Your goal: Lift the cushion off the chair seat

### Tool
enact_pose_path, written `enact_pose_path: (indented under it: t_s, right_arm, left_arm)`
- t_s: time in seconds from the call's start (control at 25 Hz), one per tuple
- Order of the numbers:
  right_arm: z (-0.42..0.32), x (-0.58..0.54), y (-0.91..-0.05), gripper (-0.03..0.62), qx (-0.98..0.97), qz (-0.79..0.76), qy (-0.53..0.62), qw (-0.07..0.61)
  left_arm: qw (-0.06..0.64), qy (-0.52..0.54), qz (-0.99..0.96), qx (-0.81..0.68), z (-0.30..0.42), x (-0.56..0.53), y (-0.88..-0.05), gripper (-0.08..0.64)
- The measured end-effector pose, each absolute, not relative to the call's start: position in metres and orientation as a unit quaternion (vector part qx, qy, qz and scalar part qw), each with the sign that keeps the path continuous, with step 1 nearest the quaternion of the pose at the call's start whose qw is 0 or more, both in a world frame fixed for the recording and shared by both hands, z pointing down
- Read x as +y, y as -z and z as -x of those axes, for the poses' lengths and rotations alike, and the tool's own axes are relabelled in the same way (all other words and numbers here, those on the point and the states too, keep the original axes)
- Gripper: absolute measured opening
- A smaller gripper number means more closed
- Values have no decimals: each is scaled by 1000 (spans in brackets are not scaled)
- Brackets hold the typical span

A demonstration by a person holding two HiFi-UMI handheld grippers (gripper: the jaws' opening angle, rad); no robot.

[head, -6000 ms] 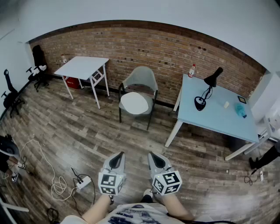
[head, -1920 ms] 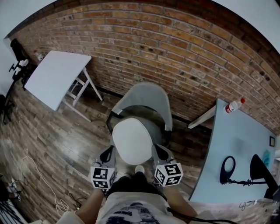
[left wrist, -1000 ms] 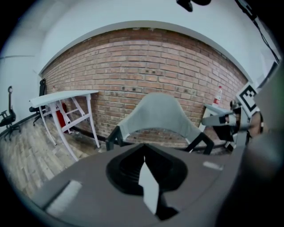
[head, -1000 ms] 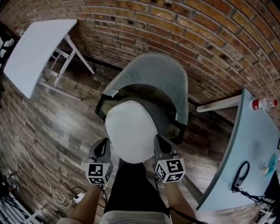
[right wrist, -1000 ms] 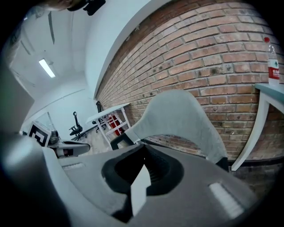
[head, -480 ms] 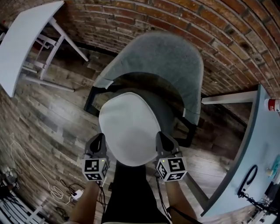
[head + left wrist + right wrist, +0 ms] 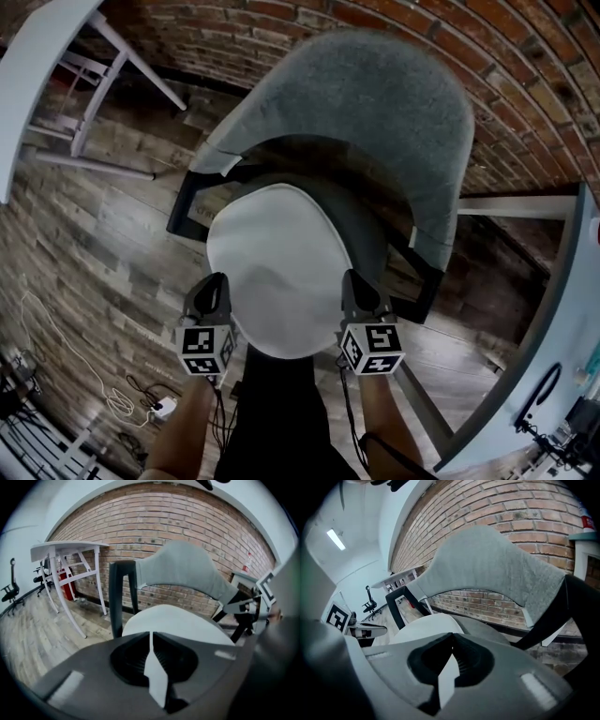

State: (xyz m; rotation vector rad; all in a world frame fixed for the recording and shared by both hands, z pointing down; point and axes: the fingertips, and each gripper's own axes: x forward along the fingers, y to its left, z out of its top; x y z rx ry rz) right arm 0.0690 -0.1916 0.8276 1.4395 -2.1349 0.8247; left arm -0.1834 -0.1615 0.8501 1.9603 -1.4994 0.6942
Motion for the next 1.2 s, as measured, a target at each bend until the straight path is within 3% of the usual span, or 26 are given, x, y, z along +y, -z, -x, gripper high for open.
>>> enact_pose_path:
  t_s: [0.12, 0.16, 0.2, 0.28, 0.52, 0.72, 1.2]
  right_arm:
    - [-70, -191, -841, 2, -766, -520, -300, 230]
    - [-70, -191, -845, 16, -765, -518, -303, 232]
    - [-69, -191, -848, 69, -765, -515, -308, 233]
    - [-66, -191, -855, 78, -764, -510, -319, 234]
    - [-64, -190, -869, 209, -758, -509, -336, 232]
    - [-61, -191, -884, 281, -751, -506, -349, 241]
    - [-67, -182, -916, 296, -731, -493, -370, 295]
  left_arm:
    - [290, -260, -728, -564, 186, -162, -861, -1]
    - [293, -259, -725, -567, 188, -162, -864, 10]
    - [296, -258, -723, -569, 190, -161, -866, 23]
    - [301, -260, -718, -572, 193, -160, -871, 31]
    - [330, -258, -701, -577, 199, -156, -886, 143]
    - [364, -246, -686, -580, 204, -156, -899, 231]
    - [413, -234, -669, -572, 201, -156, -917, 267]
